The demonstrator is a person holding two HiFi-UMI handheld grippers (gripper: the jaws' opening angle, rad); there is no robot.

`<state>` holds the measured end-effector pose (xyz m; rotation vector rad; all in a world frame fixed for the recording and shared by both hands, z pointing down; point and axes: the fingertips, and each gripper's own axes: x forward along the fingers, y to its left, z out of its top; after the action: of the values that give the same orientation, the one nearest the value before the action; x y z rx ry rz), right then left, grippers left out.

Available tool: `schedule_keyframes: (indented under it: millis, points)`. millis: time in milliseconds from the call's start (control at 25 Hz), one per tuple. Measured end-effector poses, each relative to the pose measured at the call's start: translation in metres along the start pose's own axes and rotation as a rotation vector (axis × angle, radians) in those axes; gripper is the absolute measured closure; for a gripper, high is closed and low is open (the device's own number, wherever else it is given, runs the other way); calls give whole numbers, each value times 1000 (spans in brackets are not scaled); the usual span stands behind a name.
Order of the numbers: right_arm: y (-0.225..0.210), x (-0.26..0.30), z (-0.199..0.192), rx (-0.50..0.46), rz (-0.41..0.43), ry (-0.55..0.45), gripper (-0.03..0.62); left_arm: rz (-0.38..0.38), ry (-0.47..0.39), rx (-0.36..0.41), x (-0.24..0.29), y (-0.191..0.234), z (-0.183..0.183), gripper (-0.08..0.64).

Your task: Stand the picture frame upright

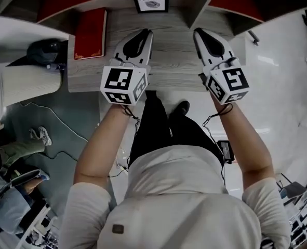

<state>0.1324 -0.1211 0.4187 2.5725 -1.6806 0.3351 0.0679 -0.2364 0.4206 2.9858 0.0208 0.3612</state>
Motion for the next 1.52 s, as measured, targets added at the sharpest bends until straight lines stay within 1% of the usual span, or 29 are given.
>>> schedule_keyframes:
  millis: [120,200,320,400,600,720,1000,1280,1400,1520]
  points:
    - [6,-29,20,-11,13,-17,568,-25,-35,25,-15,-20,27,532]
    - [12,-47,29,-22,31,-13,569,-33,-53,24,-24,-32,37,538]
    - [17,-73,39,-44,53,-19,569,-44,-67,24,-35,-49,44,543]
    - [22,-89,43,-59,66,-20,569,-64,-67,20,-45,-61,45,543]
    - [24,-119,43,-75,82,-15,569,-119,-80,11,-65,-88,55,543]
    - [24,-139,43,-81,87,-12,571,-135,-85,15,-79,-102,61,543]
    - [13,-172,43,-96,76,-24,571,-109,-84,21,-96,-112,63,543]
    - [-5,-199,44,-86,36,-48,571,-104,-141,-8,-102,-130,70,543]
    - [-7,-205,49,-95,39,-68,571,-99,-140,6,-107,-139,70,543]
    - [-8,-213,50,-95,53,-79,571,-78,-133,1,-112,-147,71,543]
